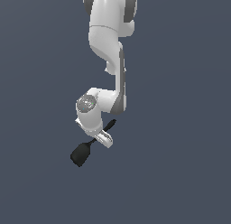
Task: Pick up the object and move it to a goal position.
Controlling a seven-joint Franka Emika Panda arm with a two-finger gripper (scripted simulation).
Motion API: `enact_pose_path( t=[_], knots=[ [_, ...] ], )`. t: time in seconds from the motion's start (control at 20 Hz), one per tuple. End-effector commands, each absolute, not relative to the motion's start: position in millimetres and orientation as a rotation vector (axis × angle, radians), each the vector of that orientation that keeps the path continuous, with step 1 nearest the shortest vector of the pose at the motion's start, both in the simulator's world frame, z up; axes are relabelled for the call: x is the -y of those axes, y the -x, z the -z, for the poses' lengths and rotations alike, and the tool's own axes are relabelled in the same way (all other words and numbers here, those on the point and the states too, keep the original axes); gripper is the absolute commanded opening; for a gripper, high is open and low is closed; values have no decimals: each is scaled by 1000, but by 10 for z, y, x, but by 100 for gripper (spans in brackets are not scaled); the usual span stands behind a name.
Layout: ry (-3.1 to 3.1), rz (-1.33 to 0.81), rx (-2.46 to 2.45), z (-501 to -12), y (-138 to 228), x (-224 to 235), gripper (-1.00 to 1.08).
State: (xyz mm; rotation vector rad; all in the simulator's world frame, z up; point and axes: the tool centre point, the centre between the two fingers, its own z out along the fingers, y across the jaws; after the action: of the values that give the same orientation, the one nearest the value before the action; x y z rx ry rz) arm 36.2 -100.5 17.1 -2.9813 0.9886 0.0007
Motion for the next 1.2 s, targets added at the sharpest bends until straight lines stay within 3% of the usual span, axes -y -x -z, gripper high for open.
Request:
enact_pose_path(
  t=[0.0,0.6,1.15],
  knots=[
    [2981,0,-990,-169,-361,1014,-100],
    [2981,0,-989,-269,-260,828,-100],
    [2981,-1,-989,-663,142,105,-100]
  ],
)
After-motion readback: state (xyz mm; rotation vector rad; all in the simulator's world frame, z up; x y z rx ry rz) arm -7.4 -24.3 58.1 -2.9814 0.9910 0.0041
